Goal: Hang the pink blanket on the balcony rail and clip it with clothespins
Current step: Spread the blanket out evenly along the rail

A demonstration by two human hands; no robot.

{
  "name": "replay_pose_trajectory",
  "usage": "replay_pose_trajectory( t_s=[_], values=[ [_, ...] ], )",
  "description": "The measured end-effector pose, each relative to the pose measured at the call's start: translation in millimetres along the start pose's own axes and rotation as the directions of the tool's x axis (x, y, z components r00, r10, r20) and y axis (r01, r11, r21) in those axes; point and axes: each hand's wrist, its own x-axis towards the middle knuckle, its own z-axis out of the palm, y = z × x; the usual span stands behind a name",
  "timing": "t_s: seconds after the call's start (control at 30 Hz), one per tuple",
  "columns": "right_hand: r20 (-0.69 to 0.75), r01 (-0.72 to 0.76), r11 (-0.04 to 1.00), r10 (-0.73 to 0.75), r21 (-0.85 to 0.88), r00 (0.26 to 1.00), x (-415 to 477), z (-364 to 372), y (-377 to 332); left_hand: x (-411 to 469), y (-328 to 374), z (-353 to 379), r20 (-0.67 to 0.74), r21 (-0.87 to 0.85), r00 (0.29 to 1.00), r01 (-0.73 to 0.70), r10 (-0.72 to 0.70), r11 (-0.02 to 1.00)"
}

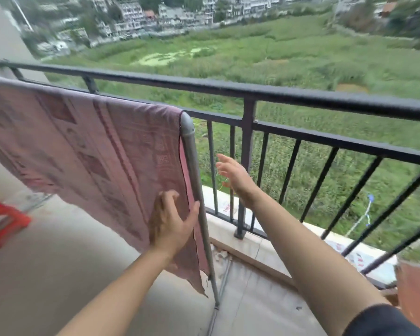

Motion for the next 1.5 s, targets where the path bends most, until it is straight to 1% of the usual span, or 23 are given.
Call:
replay_pose_trajectory(
  t_s=[0.07,0.17,0.3,0.4,0.5,0.57,0.67,0.77,0.87,0.93,0.97,1.03,1.07,1.1,1.13,1.17,1.2,1.23,1.27,1.33,1.4,1.43,1.5],
  values=[
    [0.061,0.064,0.988,-0.073,0.139,0.995,7.3,17.6,-37.0,22.8,9.5,-13.9,-0.073,-0.031,0.995,0.062,-0.064,0.998],
    [0.142,0.123,0.969,-0.155,0.212,0.978,10.2,34.8,-79.3,50.1,21.5,-30.5,-0.106,-0.054,0.992,0.068,-0.074,0.996],
    [0.259,0.077,0.968,-0.14,0.24,0.956,4.9,33.3,-96.8,78.3,31.9,-42.4,-0.1,-0.081,0.994,0.042,-0.05,0.996],
    [0.235,0.091,0.97,-0.145,0.228,0.961,0.1,25.0,-97.6,85.7,34.2,-51.3,-0.11,-0.016,0.994,-0.011,0.009,1.0],
    [0.235,0.144,0.978,-0.177,0.151,0.956,-3.1,19.3,-100.7,81.5,30.8,-54.4,-0.154,-0.049,0.986,-0.074,0.066,0.996],
    [0.183,0.184,0.978,-0.2,0.099,0.962,-2.6,20.0,-105.0,80.1,29.3,-54.9,-0.173,-0.099,0.983,-0.075,0.057,0.992],
    [-0.019,0.253,0.967,-0.253,0.009,0.967,-0.4,22.1,-114.0,80.8,33.7,-56.5,-0.22,-0.154,0.969,-0.146,0.11,0.977],
    [-0.19,0.337,0.929,-0.362,-0.151,0.912,-5.1,21.1,-115.5,76.6,40.1,-57.0,-0.266,-0.259,0.954,-0.206,0.135,0.944],
    [-0.223,0.396,0.868,-0.468,-0.301,0.855,-9.4,19.1,-110.8,65.3,41.3,-51.9,-0.259,-0.359,0.962,-0.183,0.091,0.915],
    [-0.235,0.447,0.839,-0.523,-0.311,0.819,-11.4,18.6,-109.9,54.8,43.8,-49.5,-0.264,-0.397,0.962,-0.176,0.071,0.901],
    [-0.258,0.471,0.826,-0.55,-0.311,0.794,-12.0,17.7,-110.7,49.3,45.5,-48.3,-0.287,-0.396,0.953,-0.215,0.103,0.893],
    [-0.323,0.498,0.795,-0.599,-0.346,0.732,-14.2,14.6,-111.6,39.8,46.0,-43.0,-0.308,-0.362,0.925,-0.33,0.222,0.872],
    [-0.341,0.481,0.788,-0.605,-0.383,0.72,-15.2,12.4,-110.4,36.8,44.5,-38.0,-0.246,-0.349,0.927,-0.358,0.284,0.866],
    [-0.317,0.431,0.782,-0.591,-0.449,0.742,-14.7,9.3,-106.8,36.5,41.8,-32.5,-0.122,-0.338,0.938,-0.345,0.323,0.875],
    [-0.247,0.344,0.756,-0.547,-0.557,0.8,-14.6,6.9,-101.4,37.3,37.4,-25.3,0.031,-0.311,0.947,-0.296,0.321,0.903],
    [-0.163,0.25,0.697,-0.468,-0.672,0.868,-15.0,4.9,-92.8,38.0,31.7,-17.2,0.167,-0.268,0.947,-0.225,0.275,0.937],
    [-0.102,0.184,0.635,-0.386,-0.751,0.917,-16.8,3.0,-82.2,39.0,26.6,-10.7,0.252,-0.231,0.94,-0.172,0.23,0.958],
    [-0.086,0.144,0.613,-0.33,-0.777,0.94,-18.4,-0.2,-71.3,39.3,22.3,-5.4,0.268,-0.224,0.936,-0.168,0.227,0.96],
    [-0.102,0.126,0.635,-0.309,-0.762,0.945,-21.7,-4.5,-62.2,38.9,19.4,-2.0,0.256,-0.23,0.936,-0.185,0.243,0.955],
    [-0.194,0.088,0.71,-0.306,-0.698,0.932,-28.7,-16.9,-49.8,39.1,19.3,1.4,0.239,-0.225,0.933,-0.217,0.269,0.95],
    [-0.286,0.016,0.738,-0.281,-0.675,0.916,-39.4,-32.7,-40.0,39.4,24.4,5.8,0.224,-0.22,0.916,-0.285,0.333,0.933],
    [-0.324,-0.029,0.724,-0.273,-0.689,0.906,-47.0,-42.0,-33.2,39.1,28.9,8.0,0.208,-0.218,0.905,-0.328,0.372,0.919],
    [-0.409,-0.148,0.653,-0.267,-0.743,0.873,-66.7,-62.6,-14.2,37.2,38.6,14.5,0.151,-0.212,0.905,-0.364,0.398,0.907]
  ],
)
